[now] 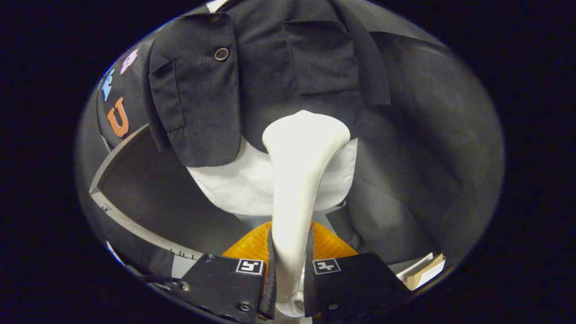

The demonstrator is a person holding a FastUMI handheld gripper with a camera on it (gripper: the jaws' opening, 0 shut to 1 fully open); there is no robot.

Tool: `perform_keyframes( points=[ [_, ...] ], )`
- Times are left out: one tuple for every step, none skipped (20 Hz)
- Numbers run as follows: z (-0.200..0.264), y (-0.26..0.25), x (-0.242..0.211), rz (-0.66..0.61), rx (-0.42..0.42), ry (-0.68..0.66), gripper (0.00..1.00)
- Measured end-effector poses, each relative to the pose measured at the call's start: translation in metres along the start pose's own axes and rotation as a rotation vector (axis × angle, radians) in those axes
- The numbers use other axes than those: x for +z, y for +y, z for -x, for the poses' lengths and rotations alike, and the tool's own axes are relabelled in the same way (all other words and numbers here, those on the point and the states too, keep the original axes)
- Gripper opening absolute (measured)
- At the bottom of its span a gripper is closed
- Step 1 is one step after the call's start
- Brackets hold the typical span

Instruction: Iron the clothes twice with a garment steamer, once on the left side and once on the right side.

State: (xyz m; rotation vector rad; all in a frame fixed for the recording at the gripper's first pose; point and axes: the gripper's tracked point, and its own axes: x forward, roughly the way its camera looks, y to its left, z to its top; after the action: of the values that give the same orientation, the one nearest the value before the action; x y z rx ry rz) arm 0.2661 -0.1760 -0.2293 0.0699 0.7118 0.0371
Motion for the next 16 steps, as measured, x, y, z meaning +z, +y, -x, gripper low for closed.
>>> perform_keyframes(
  points=[
    [-0.002,0.0,-0.004,-0.003,-0.002,0.01,0.27],
    [-0.001,0.0,-0.009,-0.007,-0.006,0.021,0.27],
    [0.0,0.0,-0.012,-0.013,-0.01,0.028,0.27],
    [0.001,0.002,-0.015,-0.018,-0.01,0.028,0.27],
    [0.002,0.003,-0.014,-0.019,-0.008,0.023,0.27],
    [0.002,0.003,-0.015,-0.019,-0.009,0.016,0.27],
    [0.004,0.004,-0.016,-0.015,-0.01,0.01,0.27],
    [0.009,0.007,-0.016,-0.012,-0.01,0.001,0.27],
    [0.018,0.012,-0.017,-0.009,-0.01,-0.011,0.27],
    [0.034,0.021,-0.02,-0.009,-0.008,-0.027,0.27],
    [0.049,0.032,-0.023,-0.009,-0.008,-0.042,0.27],
    [0.062,0.046,-0.028,-0.003,-0.006,-0.055,0.27],
    [0.07,0.057,-0.032,0.0,-0.01,-0.064,0.27],
    [0.077,0.067,-0.037,-0.002,-0.017,-0.072,0.27],
    [0.086,0.079,-0.042,-0.008,-0.025,-0.076,0.27],
    [0.097,0.091,-0.048,-0.011,-0.032,-0.086,0.27]
  ],
)
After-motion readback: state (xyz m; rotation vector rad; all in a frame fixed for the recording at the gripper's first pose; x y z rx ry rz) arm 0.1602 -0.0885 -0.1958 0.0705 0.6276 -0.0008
